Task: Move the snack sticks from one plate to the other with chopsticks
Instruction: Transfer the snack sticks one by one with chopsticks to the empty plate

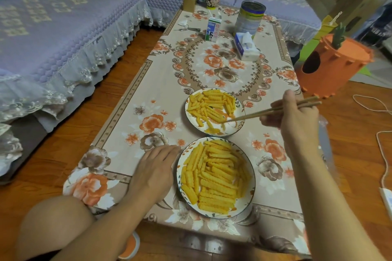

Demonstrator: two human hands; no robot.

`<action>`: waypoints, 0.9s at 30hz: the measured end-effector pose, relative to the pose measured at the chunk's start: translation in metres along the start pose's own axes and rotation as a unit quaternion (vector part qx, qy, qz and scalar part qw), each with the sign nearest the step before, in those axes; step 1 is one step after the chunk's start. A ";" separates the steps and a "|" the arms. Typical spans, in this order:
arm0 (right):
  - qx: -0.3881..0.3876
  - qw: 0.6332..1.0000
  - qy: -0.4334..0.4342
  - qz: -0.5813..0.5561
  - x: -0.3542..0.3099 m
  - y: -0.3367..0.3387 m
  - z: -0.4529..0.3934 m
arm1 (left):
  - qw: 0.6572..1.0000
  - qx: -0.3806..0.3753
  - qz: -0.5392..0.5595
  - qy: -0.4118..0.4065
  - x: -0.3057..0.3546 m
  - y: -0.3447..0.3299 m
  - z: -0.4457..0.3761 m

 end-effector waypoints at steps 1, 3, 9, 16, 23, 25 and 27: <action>-0.013 0.999 -0.015 -0.025 -0.001 0.001 0.015 | 1.000 0.000 0.001 0.001 0.000 0.000 0.000; -0.035 0.998 -0.040 -0.045 0.004 -0.001 0.046 | 1.000 0.003 0.004 0.002 0.000 0.001 0.000; -0.020 0.998 -0.037 -0.037 0.027 -0.019 0.106 | 0.999 0.020 0.026 0.010 0.000 0.003 0.003; 0.002 1.000 0.023 -0.015 0.029 -0.019 0.127 | 0.998 0.035 0.048 0.007 -0.002 0.002 0.004; 0.046 0.994 0.100 -0.011 0.015 0.009 0.089 | 0.997 0.050 0.061 0.014 -0.002 0.005 0.005; 0.027 0.994 0.101 0.020 0.022 -0.001 0.061 | 0.995 0.055 0.078 0.017 -0.002 0.008 0.005; -0.002 0.994 0.094 0.050 0.030 -0.016 0.035 | 0.995 0.056 0.080 0.015 -0.002 0.009 0.005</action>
Point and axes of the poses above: each hand's wrist, its own z-axis away from the middle knuckle, its own y-axis out of the back of the hand, x = y × z, the point moved 10 cm from there along -z, towards the middle knuckle, and after that the axes turned 7 degrees about -x, right-handed, at the moved point
